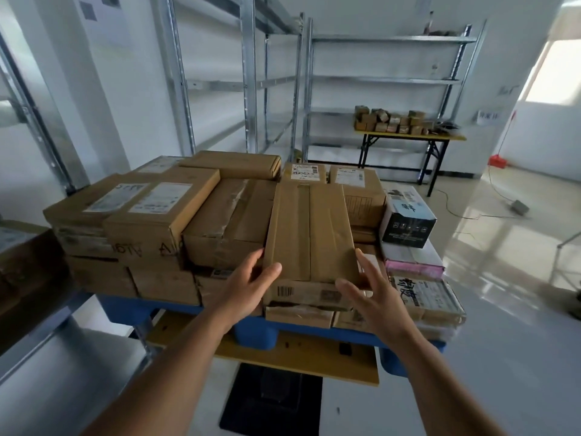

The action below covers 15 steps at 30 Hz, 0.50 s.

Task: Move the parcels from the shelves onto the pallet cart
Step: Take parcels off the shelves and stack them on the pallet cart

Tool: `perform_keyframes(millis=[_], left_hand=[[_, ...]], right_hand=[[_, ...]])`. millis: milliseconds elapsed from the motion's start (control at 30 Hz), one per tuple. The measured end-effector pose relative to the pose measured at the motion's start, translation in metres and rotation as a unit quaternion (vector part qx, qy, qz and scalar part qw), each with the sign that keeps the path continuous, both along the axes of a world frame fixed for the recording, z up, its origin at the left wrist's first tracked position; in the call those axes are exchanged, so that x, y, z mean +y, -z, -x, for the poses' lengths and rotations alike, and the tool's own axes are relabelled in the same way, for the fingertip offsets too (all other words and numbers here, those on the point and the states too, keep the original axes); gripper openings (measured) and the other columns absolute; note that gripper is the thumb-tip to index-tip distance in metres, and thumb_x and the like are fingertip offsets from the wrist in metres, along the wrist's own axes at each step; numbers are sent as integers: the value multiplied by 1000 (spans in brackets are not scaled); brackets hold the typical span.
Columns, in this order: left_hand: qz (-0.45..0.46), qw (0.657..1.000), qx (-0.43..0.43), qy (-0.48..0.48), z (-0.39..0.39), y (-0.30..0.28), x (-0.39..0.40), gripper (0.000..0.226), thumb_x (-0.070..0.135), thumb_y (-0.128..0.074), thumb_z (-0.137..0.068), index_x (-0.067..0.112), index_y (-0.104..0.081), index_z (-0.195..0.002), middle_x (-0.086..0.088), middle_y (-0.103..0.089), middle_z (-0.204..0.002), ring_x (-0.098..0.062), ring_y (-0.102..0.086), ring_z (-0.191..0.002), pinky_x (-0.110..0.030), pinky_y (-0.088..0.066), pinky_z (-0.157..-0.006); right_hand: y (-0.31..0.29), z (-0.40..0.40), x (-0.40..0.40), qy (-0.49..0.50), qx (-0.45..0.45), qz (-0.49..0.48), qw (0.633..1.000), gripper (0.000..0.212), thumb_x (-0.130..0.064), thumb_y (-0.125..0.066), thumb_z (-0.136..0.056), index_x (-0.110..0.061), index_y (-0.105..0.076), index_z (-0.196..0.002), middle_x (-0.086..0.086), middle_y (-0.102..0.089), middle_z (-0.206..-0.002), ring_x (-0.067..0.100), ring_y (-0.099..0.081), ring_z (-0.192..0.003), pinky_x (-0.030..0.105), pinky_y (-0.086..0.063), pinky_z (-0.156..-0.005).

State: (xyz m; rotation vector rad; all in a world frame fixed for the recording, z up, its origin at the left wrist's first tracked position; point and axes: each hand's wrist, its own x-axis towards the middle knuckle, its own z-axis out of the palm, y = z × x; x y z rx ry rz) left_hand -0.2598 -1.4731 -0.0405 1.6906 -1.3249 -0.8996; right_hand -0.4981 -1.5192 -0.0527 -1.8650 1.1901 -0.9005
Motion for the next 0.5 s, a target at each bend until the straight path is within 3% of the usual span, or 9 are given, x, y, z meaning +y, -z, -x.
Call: perform_keyframes(millis=[67,167,267,367,433,500], left_hand=[[10,1000,14,14,-4,2,1,95,76,-48,-68,30,-20,-146,0,-40,-143,-12,-45,-116,-35,-40,-96],[10,999,26,40,-9,0,0,101,76,-57,-64,30,-20,-146,2,-43,-141,-9,-47,-115,-33,-41,-96],[19,999,-1,45,-13,0,-6,88,61,-62,-75,31,-21,-146,2,-40,-144,-15,-42,-126,-41,-37,-104],[33,998,-31,44,-15,4,-13,75,42,-62,-85,31,-20,-146,2,-37,-146,-16,-40,-128,-36,-37,-104],[41,996,-62,43,-16,5,-17,72,35,-61,-87,33,-19,-146,2,-41,-143,-7,-48,-115,-20,-41,-90],[41,992,-113,41,-18,7,-21,71,35,-59,-89,35,-18,-146,2,-47,-136,4,-50,-88,-9,-39,-67]], right_hand=[[2,-2,-1,-4,17,9,1000,84,-53,-62,-79,-34,-19,-149,-30,-38,-115,10,-51,-112,39,-52,-92],[6,-4,-6,13,40,20,999,81,-39,-66,-85,-31,-17,-149,-25,-43,-113,13,-52,-113,42,-51,-93],[6,-8,-9,22,41,29,999,77,-39,-65,-85,-32,-20,-148,-21,-47,-116,10,-54,-111,43,-51,-91],[9,-11,-14,33,21,29,999,69,-37,-65,-85,-33,-30,-144,-21,-55,-109,4,-57,-103,38,-54,-87],[10,-12,-18,44,20,25,999,65,-37,-66,-84,-34,-35,-141,-20,-57,-108,-1,-57,-101,31,-53,-84],[13,-12,-21,51,21,24,998,61,-38,-66,-84,-37,-37,-139,-25,-57,-103,-7,-55,-97,21,-49,-77]])
